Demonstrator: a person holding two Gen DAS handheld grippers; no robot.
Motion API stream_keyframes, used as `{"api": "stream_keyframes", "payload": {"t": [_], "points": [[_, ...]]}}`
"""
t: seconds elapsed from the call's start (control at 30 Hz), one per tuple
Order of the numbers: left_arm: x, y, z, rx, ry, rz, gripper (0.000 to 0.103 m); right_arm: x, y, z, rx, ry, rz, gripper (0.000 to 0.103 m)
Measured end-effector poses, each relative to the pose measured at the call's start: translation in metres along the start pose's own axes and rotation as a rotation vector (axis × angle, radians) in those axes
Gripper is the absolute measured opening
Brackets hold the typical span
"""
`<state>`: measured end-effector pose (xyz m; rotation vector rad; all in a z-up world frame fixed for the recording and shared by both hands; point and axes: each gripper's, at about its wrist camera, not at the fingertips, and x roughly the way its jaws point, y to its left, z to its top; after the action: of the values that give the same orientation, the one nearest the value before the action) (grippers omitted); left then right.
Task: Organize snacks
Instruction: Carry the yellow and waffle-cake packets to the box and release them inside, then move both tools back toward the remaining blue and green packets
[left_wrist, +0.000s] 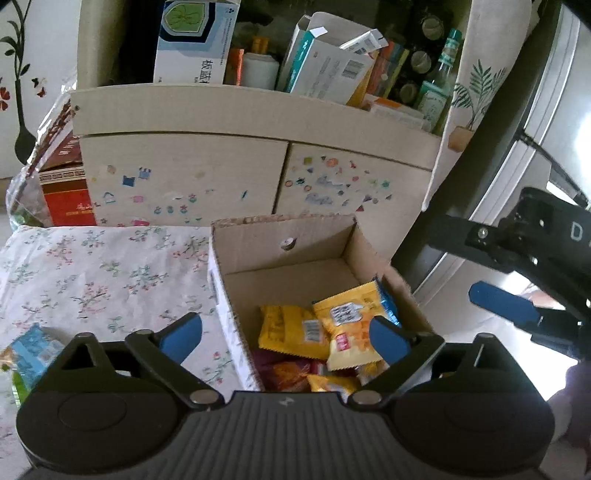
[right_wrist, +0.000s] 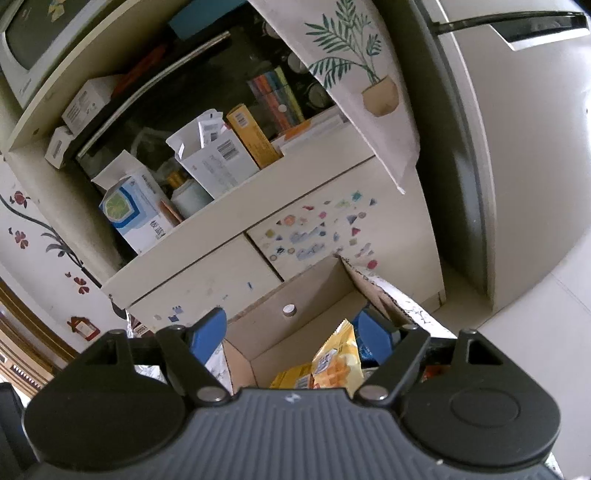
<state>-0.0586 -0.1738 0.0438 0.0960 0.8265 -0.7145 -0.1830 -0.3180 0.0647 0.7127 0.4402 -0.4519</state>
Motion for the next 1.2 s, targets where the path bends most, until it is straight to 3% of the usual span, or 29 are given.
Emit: {"api": "stream_keyframes", "payload": {"t": [0.27, 0.53, 1.2], "points": [[-0.016, 0.029, 0.006, 0.002, 0.027, 0.081, 0.101, 0.005, 0.009, -0.006, -0.017, 0.019, 0.020, 0.080], [-0.045, 0.084, 0.023, -0.044, -0.018, 0.168, 0.102, 0.012, 0.024, -0.016, -0.062, 0.048, 0.050, 0.080], [-0.085, 0.180, 0.022, -0.200, -0.055, 0.264, 0.103, 0.021, 0.068, -0.052, -0.249, 0.109, 0.143, 0.080]]}}
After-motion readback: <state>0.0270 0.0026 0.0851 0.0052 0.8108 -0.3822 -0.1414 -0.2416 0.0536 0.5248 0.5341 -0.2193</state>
